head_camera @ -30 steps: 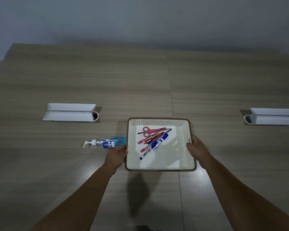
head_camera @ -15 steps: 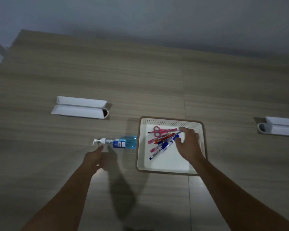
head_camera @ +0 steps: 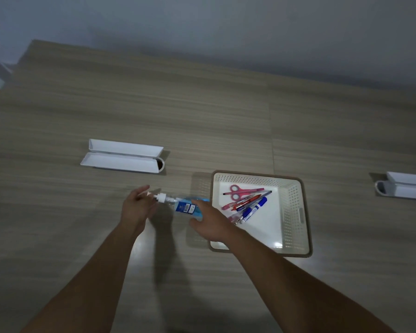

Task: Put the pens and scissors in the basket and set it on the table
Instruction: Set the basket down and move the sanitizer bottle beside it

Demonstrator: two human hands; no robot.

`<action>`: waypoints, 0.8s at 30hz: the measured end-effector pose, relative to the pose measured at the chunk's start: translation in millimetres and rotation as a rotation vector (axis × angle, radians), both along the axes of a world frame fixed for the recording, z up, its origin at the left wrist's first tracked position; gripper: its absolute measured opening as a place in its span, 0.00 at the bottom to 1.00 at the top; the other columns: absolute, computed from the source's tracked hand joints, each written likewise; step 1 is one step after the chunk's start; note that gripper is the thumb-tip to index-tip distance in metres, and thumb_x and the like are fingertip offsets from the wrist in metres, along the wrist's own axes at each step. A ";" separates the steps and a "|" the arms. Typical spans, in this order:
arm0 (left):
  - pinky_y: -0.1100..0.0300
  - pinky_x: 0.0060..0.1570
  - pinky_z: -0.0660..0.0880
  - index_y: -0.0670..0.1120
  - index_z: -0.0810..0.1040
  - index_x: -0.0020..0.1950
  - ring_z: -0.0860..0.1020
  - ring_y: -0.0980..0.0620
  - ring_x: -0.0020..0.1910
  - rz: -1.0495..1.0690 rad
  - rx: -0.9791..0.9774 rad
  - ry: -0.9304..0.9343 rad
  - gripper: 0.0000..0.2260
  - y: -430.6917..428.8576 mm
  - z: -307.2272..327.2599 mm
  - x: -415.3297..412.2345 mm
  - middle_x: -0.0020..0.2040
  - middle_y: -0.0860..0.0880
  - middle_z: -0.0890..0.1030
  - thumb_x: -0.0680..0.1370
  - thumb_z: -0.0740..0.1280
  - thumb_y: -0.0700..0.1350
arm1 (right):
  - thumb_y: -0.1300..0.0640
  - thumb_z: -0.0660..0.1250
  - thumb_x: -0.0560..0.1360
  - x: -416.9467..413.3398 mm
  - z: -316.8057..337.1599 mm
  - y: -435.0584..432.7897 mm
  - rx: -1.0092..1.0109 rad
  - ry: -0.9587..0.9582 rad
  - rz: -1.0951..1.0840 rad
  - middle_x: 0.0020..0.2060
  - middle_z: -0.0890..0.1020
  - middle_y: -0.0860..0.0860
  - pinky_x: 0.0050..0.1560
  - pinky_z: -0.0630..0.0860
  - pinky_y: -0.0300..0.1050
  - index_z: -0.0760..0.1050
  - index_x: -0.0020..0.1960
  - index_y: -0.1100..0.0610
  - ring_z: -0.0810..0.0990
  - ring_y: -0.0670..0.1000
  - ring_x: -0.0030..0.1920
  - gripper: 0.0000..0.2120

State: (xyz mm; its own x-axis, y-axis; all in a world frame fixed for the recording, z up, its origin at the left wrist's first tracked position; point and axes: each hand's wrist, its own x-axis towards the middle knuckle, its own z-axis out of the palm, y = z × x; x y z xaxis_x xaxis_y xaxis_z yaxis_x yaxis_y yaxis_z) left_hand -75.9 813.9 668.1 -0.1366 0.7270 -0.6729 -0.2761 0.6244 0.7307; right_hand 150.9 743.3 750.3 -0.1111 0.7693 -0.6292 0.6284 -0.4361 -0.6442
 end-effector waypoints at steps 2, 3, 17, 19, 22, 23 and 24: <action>0.61 0.43 0.87 0.41 0.81 0.64 0.83 0.45 0.49 -0.053 0.119 0.005 0.15 8.0 20.2 9.3 0.59 0.37 0.78 0.81 0.69 0.28 | 0.53 0.66 0.81 1.5 3.1 0.5 -0.012 0.002 -0.023 0.73 0.75 0.53 0.61 0.74 0.44 0.64 0.82 0.49 0.79 0.54 0.68 0.30; 0.62 0.45 0.86 0.39 0.81 0.66 0.83 0.45 0.51 -0.102 0.178 0.027 0.15 11.1 31.5 14.0 0.58 0.40 0.79 0.80 0.71 0.29 | 0.53 0.66 0.81 3.5 4.0 1.5 -0.020 0.012 -0.037 0.73 0.76 0.53 0.61 0.74 0.45 0.63 0.82 0.48 0.79 0.54 0.67 0.31; 0.51 0.64 0.83 0.44 0.86 0.64 0.85 0.50 0.59 -0.697 0.630 0.541 0.13 -1.9 80.7 91.5 0.62 0.47 0.84 0.80 0.74 0.35 | 0.58 0.62 0.86 25.1 45.5 -2.8 0.022 0.153 -0.198 0.76 0.76 0.54 0.62 0.73 0.46 0.68 0.80 0.51 0.78 0.54 0.68 0.23; 0.48 0.66 0.82 0.44 0.85 0.67 0.84 0.50 0.61 -0.696 0.619 0.556 0.15 -5.3 80.6 91.8 0.64 0.46 0.83 0.81 0.74 0.37 | 0.54 0.63 0.86 30.8 40.1 -8.3 0.008 0.164 -0.215 0.78 0.74 0.50 0.65 0.72 0.45 0.67 0.81 0.49 0.76 0.48 0.66 0.24; 0.49 0.69 0.80 0.46 0.78 0.76 0.80 0.51 0.66 -0.683 0.506 0.533 0.23 -12.0 83.7 92.1 0.72 0.48 0.80 0.81 0.75 0.43 | 0.51 0.65 0.84 50.9 32.8 -19.7 0.014 0.125 -0.223 0.81 0.70 0.48 0.71 0.73 0.49 0.64 0.83 0.48 0.74 0.53 0.76 0.28; 0.51 0.68 0.79 0.47 0.74 0.79 0.79 0.50 0.68 -0.687 0.427 0.533 0.27 -14.7 83.7 91.5 0.74 0.48 0.78 0.80 0.76 0.46 | 0.51 0.65 0.84 60.6 32.2 -24.4 0.026 0.081 -0.223 0.81 0.69 0.48 0.69 0.74 0.46 0.62 0.84 0.48 0.74 0.55 0.76 0.29; 0.52 0.66 0.77 0.46 0.71 0.81 0.79 0.47 0.70 -0.685 0.333 0.535 0.31 -16.2 81.9 89.7 0.75 0.47 0.77 0.80 0.77 0.47 | 0.52 0.65 0.84 70.7 30.0 -28.5 0.050 0.041 -0.231 0.80 0.71 0.49 0.65 0.77 0.42 0.62 0.84 0.48 0.78 0.54 0.71 0.29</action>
State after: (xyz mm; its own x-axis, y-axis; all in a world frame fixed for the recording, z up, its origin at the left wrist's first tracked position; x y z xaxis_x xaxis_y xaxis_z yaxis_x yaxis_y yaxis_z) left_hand 13.8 797.7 750.0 0.1616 0.9083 -0.3859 0.5006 0.2616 0.8252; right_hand 221.6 714.8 780.3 0.0470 0.8073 -0.5883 0.4888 -0.5322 -0.6912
